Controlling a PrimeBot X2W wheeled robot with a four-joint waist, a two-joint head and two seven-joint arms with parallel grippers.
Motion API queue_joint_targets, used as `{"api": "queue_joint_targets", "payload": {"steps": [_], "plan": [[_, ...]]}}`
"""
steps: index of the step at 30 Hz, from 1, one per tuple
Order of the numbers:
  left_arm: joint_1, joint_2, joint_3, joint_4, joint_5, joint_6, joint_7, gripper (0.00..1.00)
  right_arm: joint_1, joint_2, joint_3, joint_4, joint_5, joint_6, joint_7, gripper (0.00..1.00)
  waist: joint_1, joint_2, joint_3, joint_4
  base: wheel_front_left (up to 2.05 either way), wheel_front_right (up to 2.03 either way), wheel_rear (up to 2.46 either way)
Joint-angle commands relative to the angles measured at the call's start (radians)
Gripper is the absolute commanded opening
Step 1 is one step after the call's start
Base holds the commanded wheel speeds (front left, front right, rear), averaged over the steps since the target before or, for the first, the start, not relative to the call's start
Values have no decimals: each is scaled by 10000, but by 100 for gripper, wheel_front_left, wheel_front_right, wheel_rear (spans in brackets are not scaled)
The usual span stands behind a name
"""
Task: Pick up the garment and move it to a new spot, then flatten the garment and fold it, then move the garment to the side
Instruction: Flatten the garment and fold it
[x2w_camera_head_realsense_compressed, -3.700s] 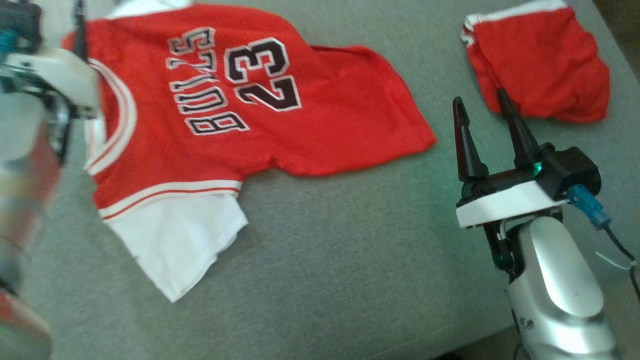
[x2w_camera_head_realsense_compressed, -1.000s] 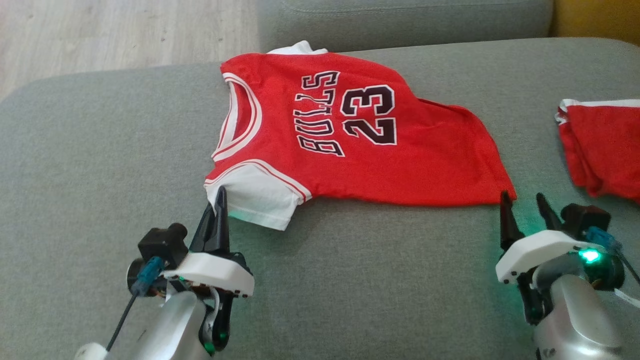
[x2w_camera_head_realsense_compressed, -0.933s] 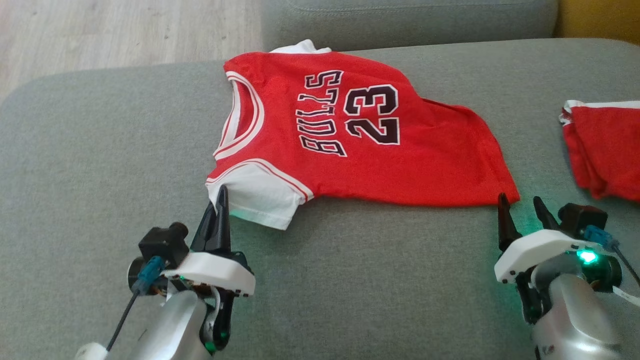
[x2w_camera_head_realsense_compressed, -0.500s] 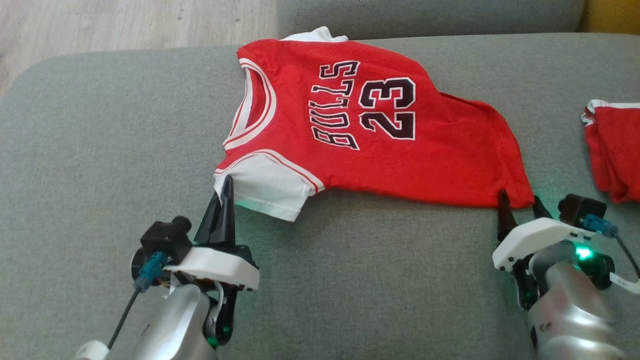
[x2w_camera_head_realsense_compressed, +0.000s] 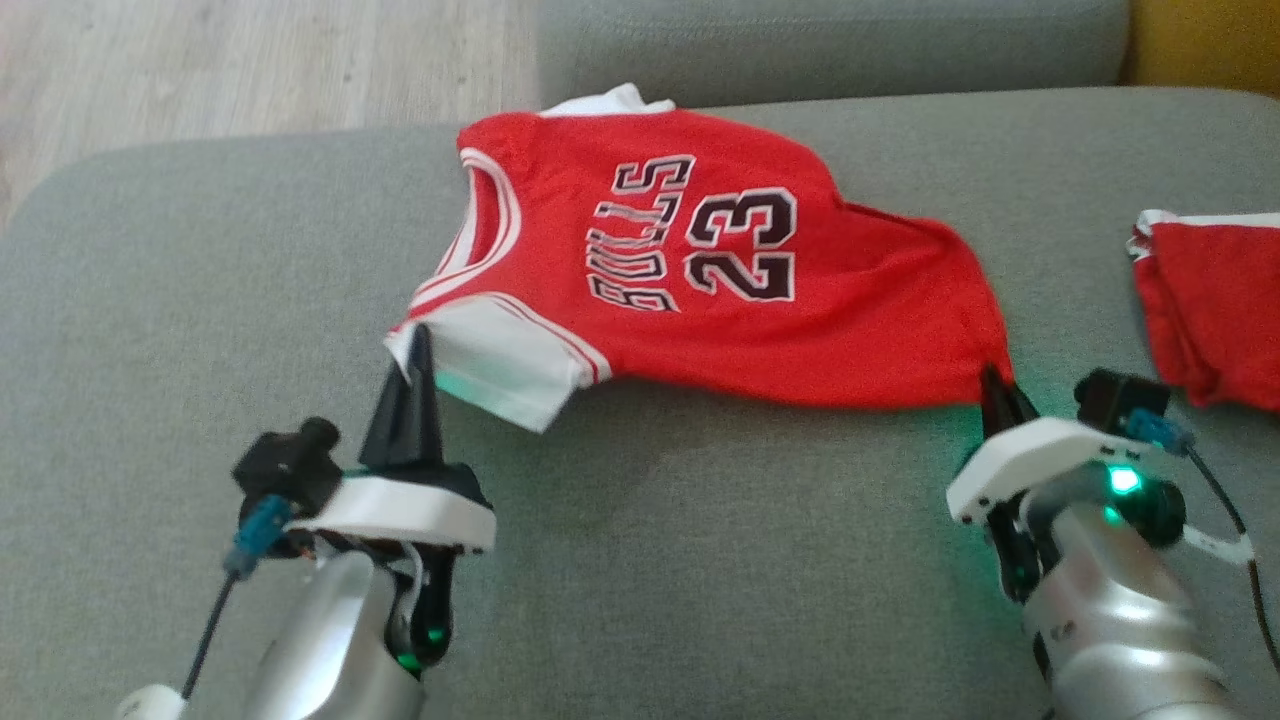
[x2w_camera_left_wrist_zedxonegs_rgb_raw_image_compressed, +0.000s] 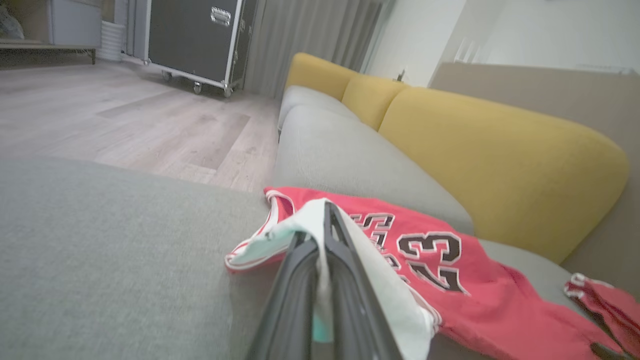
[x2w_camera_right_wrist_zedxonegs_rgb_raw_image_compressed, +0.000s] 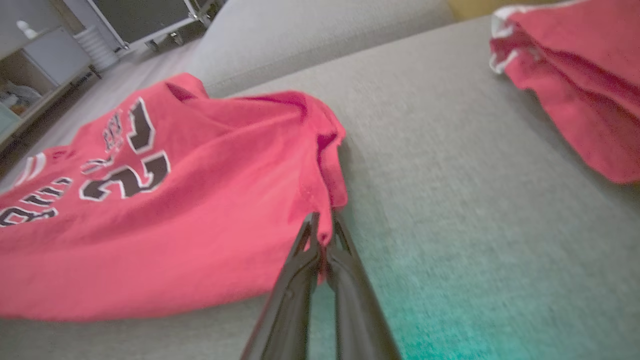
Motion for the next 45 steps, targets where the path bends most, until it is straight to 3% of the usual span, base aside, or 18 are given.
{"api": "queue_joint_targets", "payload": {"steps": [1, 6, 13, 21, 30, 35, 38, 45], "plan": [[-266, 68, 544, -471, -80, -33, -125, 0, -472, 64, 430, -481, 181, 33, -214, 0, 0, 0, -185, -115, 0, 0, 0], [-708, 194, 1202, -1091, -255, -231, -125, 0, -535, 64, 1755, -2299, 1195, 33, -296, 0, 0, 0, -714, -298, 0, 0, 0], [-2592, 907, 1900, -2052, -639, -241, 352, 0, -1213, -114, 2394, -5247, 1808, 33, -308, 0, 0, 0, -1349, -557, 0, 0, 0], [-4274, 1431, 2301, -3703, -711, 150, 1126, 0, -1887, -674, 2246, -7935, 2224, 33, 47, 0, 0, 0, -1722, -755, 0, 0, 0], [-4059, 1667, 2375, -4525, -951, 653, 2305, 0, -1182, -532, 1562, -9747, 1138, 33, 1433, 0, 0, 0, -1578, -851, 0, 0, 0], [-4083, 1745, 2373, -4106, -1313, 662, 2966, 0, -1091, -472, 1462, -9982, 795, 33, 2190, 0, 0, 0, -1107, -890, 0, 0, 0], [-5122, 2210, 2303, -3316, -1186, 562, 3467, 0, -2016, -836, 1773, -9565, 779, 33, 2799, 0, 0, 0, 234, -858, 0, 0, 0], [-8655, 2762, 2024, -625, -467, -6, 2872, 0, -5586, -1490, 2216, -6837, 247, 33, 1738, 0, 0, 0, 2301, -724, 0, 0, 0]]}}
